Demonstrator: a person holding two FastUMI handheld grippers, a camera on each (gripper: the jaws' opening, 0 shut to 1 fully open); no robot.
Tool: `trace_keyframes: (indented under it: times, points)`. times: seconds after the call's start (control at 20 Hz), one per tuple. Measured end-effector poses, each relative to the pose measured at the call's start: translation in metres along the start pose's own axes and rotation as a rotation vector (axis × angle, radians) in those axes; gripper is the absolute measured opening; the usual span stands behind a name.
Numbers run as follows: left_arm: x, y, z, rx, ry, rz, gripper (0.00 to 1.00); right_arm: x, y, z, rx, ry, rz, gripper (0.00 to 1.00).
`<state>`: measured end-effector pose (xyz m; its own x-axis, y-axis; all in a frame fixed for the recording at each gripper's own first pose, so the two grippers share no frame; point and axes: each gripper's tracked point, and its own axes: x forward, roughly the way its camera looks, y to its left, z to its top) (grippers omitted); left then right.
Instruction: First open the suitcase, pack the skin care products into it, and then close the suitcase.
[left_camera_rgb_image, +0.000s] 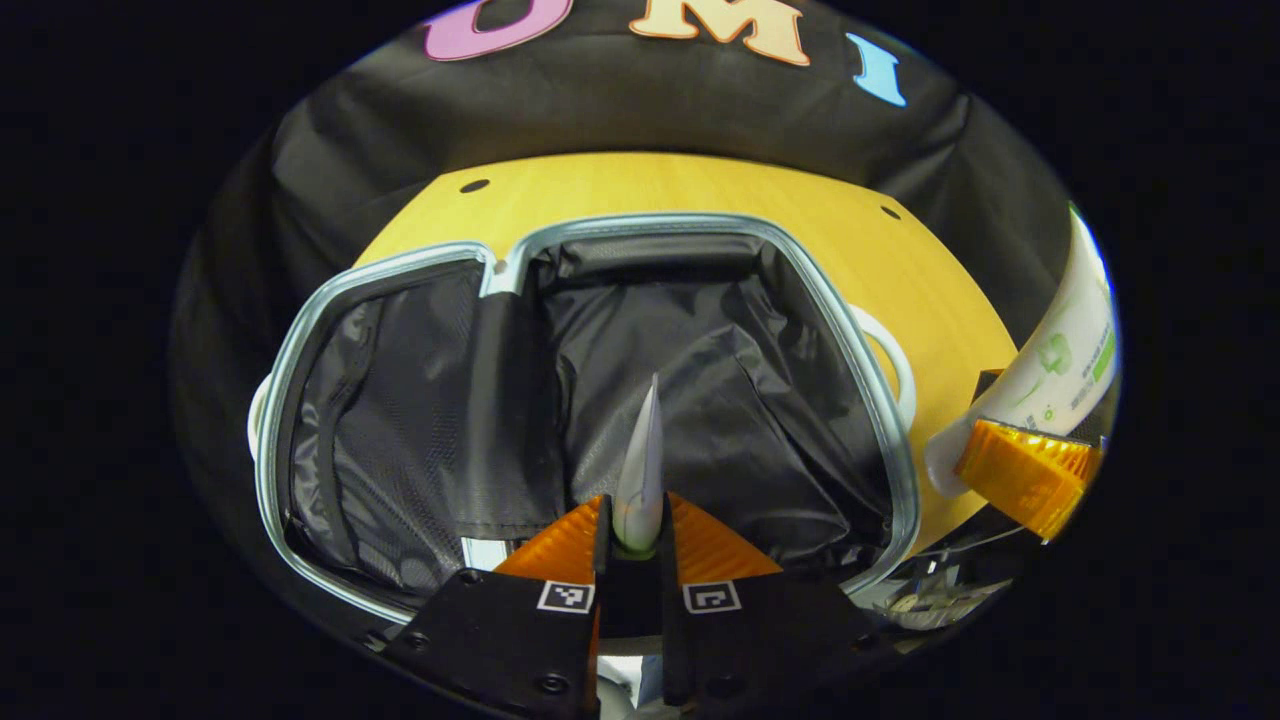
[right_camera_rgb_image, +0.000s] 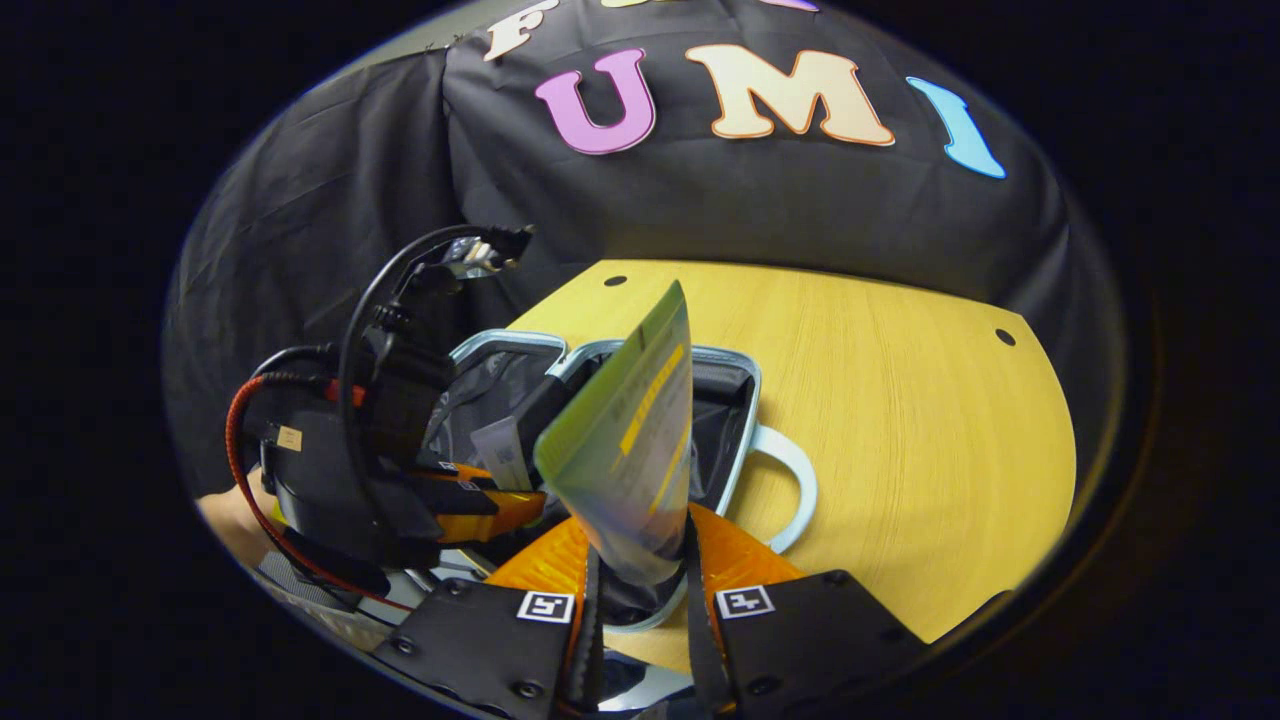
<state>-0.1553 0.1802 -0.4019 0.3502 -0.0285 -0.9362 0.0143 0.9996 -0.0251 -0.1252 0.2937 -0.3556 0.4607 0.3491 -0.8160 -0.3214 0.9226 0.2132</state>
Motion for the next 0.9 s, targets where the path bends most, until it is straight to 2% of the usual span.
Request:
trace_keyframes:
  times: [0.1,0.2,0.3,0.35,0.4,0.45,0.65,0.7,0.8,0.9]
  points:
    - [0.008,-0.001,0.0,0.006,0.005,-0.011,0.19,0.002,0.008,-0.005,-0.021,0.021,-0.006,0.33]
    - [0.011,-0.001,0.007,-0.01,-0.017,-0.02,0.27,0.004,0.011,-0.009,-0.038,0.044,-0.01,0.37]
    - [0.011,0.0,0.014,-0.028,-0.038,-0.029,0.53,0.009,0.012,-0.012,-0.05,0.064,-0.017,0.34]
    - [0.009,0.002,0.018,-0.034,-0.051,-0.031,0.67,0.012,0.012,-0.018,-0.05,0.083,-0.021,0.37]
    - [0.005,0.004,0.024,-0.037,-0.071,-0.033,0.66,0.015,0.013,-0.022,-0.049,0.098,-0.023,0.34]
    - [0.0,0.008,0.03,-0.037,-0.089,-0.033,0.68,0.015,0.012,-0.024,-0.051,0.11,-0.026,0.37]
    - [-0.023,0.026,0.046,-0.05,-0.169,-0.029,0.68,0.036,0.013,-0.04,-0.075,0.186,-0.05,0.34]
    - [-0.029,0.032,0.05,-0.055,-0.188,-0.026,0.68,0.039,0.014,-0.044,-0.067,0.203,-0.056,0.37]
    - [-0.037,0.049,0.054,-0.071,-0.207,-0.01,0.69,0.047,0.011,-0.05,-0.041,0.247,-0.07,0.34]
    - [-0.042,0.068,0.054,-0.097,-0.214,0.005,0.68,0.057,0.009,-0.057,-0.006,0.294,-0.082,0.37]
